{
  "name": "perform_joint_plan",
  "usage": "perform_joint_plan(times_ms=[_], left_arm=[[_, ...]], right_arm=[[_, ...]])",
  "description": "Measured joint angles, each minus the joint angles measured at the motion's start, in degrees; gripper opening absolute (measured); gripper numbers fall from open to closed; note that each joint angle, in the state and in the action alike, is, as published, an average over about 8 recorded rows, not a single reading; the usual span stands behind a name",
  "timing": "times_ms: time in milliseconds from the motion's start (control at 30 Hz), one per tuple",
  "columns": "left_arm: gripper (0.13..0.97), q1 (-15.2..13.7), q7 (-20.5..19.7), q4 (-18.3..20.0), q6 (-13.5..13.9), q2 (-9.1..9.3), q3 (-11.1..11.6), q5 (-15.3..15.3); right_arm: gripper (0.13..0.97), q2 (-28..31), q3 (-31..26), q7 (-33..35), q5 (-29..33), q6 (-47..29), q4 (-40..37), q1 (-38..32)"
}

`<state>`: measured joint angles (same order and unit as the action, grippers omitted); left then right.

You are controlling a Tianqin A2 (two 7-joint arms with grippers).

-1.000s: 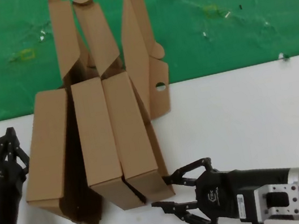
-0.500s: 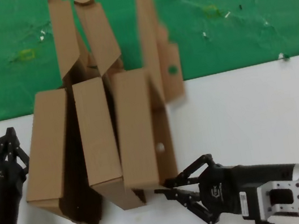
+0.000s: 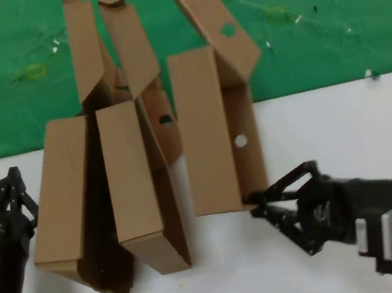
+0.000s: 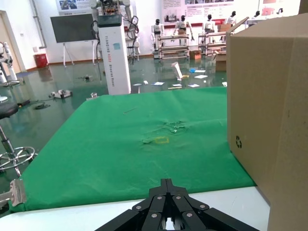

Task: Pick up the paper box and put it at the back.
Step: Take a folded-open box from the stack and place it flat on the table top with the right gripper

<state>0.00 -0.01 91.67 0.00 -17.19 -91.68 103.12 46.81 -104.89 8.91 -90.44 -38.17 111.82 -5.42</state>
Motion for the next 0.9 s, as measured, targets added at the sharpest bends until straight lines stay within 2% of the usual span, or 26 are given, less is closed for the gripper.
perform_joint_plan(times_ms=[267,500,633,900], left_arm=[[0.143,0.0,0.0,0.0,0.0,0.0,0.0,0.0],[0.143,0.0,0.0,0.0,0.0,0.0,0.0,0.0],[0.143,0.0,0.0,0.0,0.0,0.0,0.0,0.0],[0.143,0.0,0.0,0.0,0.0,0.0,0.0,0.0]], right_arm=[[0.149,5.9,4.3,-8.8,5.2,-0.2,4.7,-0.1],[0.149,5.7,3.9,-23.3,19.4,-5.7,4.6,-9.6],[0.149,3.5,-0.5,-32.6,29.5,-10.7,2.2,-18.6],[0.149,-4.6,-15.5,-48.6,49.4,-25.3,-6.3,-37.0]])
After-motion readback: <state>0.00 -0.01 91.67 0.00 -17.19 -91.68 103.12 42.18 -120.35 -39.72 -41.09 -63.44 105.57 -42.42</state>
